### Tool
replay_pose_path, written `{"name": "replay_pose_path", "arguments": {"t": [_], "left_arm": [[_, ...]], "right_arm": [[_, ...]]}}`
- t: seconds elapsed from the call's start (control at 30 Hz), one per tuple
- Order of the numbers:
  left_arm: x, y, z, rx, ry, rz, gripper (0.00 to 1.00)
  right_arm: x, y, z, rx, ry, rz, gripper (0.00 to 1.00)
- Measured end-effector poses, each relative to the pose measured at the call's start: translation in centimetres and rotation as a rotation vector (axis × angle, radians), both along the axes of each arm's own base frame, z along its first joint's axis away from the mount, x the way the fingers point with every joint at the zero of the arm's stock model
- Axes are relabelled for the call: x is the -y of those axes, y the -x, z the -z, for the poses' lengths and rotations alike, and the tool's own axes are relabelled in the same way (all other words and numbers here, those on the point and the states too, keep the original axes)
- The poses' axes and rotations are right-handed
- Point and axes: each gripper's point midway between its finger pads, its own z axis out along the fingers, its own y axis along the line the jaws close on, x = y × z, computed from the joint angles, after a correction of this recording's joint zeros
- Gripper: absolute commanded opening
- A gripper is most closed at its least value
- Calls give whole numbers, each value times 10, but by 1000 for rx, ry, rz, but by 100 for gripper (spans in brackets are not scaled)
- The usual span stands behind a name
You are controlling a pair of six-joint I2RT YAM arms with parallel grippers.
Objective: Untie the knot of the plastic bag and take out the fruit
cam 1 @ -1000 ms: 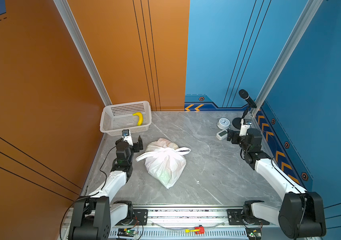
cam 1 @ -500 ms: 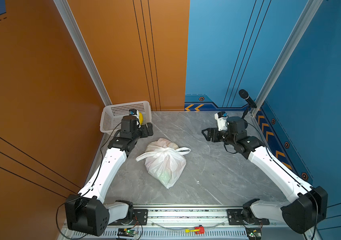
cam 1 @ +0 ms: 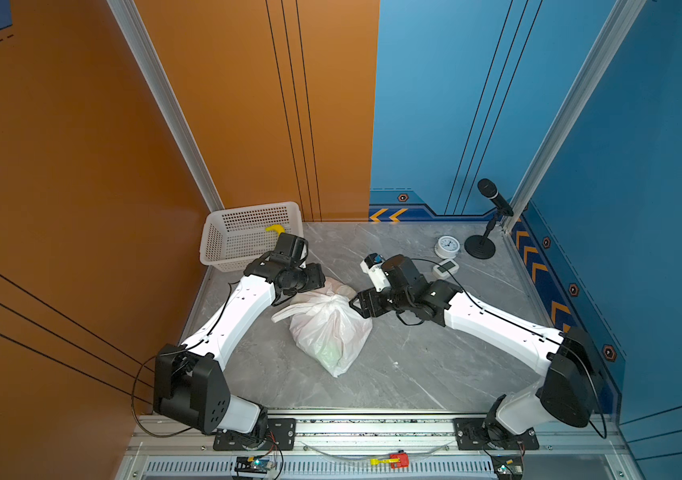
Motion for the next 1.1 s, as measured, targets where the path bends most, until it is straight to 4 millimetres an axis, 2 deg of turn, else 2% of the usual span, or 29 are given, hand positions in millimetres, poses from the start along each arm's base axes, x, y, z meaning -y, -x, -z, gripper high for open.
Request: {"name": "replay_pose_path", "arguments": {"t": [0.17, 0.4, 0.57, 0.73, 0.9, 1.1], "left_arm": [[11, 13, 20, -94, -15, 33, 63], [13, 22, 33, -158, -38, 44, 61], [16, 26, 42, -199, -24, 49, 48], [18, 29, 58, -258, -20, 40, 24], [15, 28, 61, -269, -20, 26, 0], [9, 25, 62, -270, -39, 2, 0]], "right_arm": [[-26, 1, 17, 1, 32, -67, 70], [-42, -4, 42, -27, 53, -107, 51], [-46, -2, 54, -42, 66, -124, 36], [-47, -1, 57, -45, 71, -134, 24], [-47, -1, 57, -33, 76, -147, 16], [-44, 0, 60, -30, 84, -153, 10]]}}
